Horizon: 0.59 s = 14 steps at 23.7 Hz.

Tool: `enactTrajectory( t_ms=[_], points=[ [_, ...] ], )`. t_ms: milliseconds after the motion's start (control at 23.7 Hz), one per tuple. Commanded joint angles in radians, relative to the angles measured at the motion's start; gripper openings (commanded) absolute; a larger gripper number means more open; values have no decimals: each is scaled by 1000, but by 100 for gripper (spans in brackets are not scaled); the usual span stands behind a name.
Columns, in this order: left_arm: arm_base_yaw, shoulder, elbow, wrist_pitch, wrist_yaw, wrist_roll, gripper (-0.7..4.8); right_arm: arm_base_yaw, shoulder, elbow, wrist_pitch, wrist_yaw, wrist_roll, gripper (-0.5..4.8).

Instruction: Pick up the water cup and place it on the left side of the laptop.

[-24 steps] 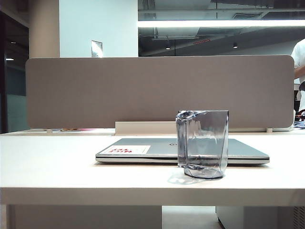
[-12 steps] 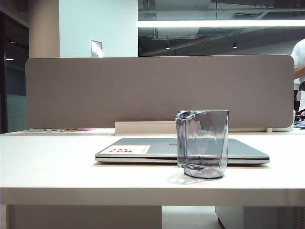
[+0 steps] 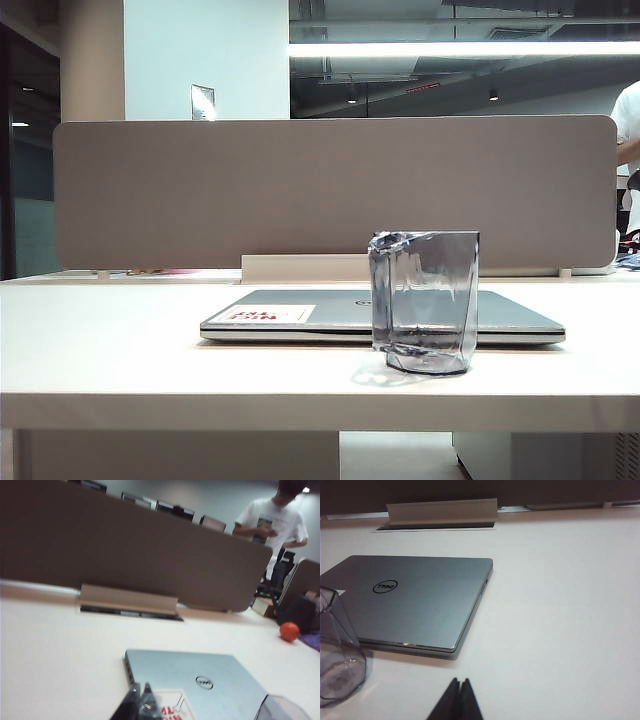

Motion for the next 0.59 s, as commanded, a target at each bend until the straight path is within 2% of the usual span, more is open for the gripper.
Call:
enactTrajectory(
  t_ms=[42,169,296,465,591],
  points=[
    [-2,64,68,-23,23,5,-3,1,-2,-6,11,-1,2,-5],
    [-2,207,140,-27,81,20,-3,1,-2,-6,12,-1,2,-6],
    [-2,327,189,-26,92,21,-3,1,-2,-6,12,-1,2,-5],
    [-2,480,244,-21,185,93,-4,1,-2,-6,12,-1,2,-5],
    [-2,581,277,-18,229,113,-3,1,-2,-6,12,-1,2,-5]
  ],
)
